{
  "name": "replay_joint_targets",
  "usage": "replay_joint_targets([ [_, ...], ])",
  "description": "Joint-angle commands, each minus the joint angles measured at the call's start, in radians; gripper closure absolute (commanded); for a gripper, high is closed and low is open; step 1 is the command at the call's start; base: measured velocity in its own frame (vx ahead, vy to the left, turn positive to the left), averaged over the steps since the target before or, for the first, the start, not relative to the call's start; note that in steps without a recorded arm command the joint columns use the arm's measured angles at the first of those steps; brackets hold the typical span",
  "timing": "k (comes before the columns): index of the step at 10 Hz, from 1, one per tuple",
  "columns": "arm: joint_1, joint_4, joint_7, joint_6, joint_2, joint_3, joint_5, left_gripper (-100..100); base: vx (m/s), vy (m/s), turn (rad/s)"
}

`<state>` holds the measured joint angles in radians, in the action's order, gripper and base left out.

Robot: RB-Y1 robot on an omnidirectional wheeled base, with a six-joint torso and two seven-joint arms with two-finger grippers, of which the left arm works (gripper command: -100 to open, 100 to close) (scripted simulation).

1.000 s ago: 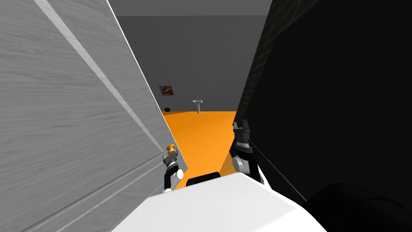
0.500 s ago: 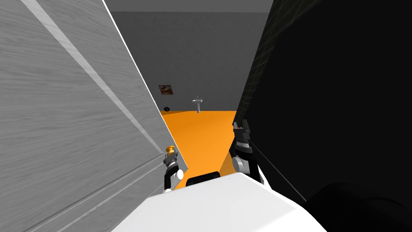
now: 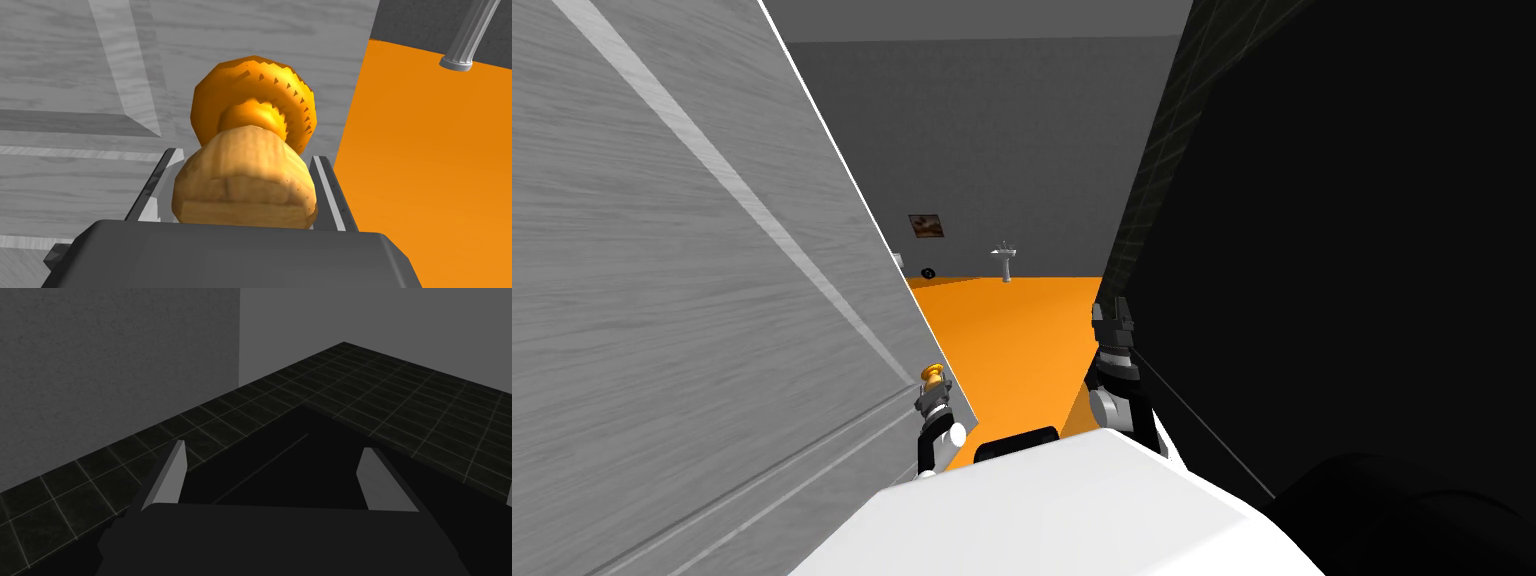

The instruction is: Push the door open

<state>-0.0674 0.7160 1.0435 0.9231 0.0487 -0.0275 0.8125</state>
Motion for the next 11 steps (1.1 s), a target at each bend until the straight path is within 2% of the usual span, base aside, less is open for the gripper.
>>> replay_joint_targets([
  [1,0.004,0.027,-0.01,0.002,0.011,0.019,0.012,100,0.199,0.017,0.026],
  [4,0.001,0.025,-0.013,0.008,0.015,0.046,0.035,100,0.211,0.033,0.044],
  [7,-0.002,0.023,-0.015,0.014,0.011,0.072,0.056,100,0.195,0.027,0.053],
  [8,0.0,0.021,-0.016,0.008,0.009,0.065,0.052,100,0.081,0.013,0.015],
  [9,-0.001,0.018,-0.019,0.015,0.019,0.082,0.064,100,0.14,0.011,0.035],
  [11,-0.002,0.016,-0.022,0.02,0.027,0.1,0.078,100,0.21,0.04,0.053],
])
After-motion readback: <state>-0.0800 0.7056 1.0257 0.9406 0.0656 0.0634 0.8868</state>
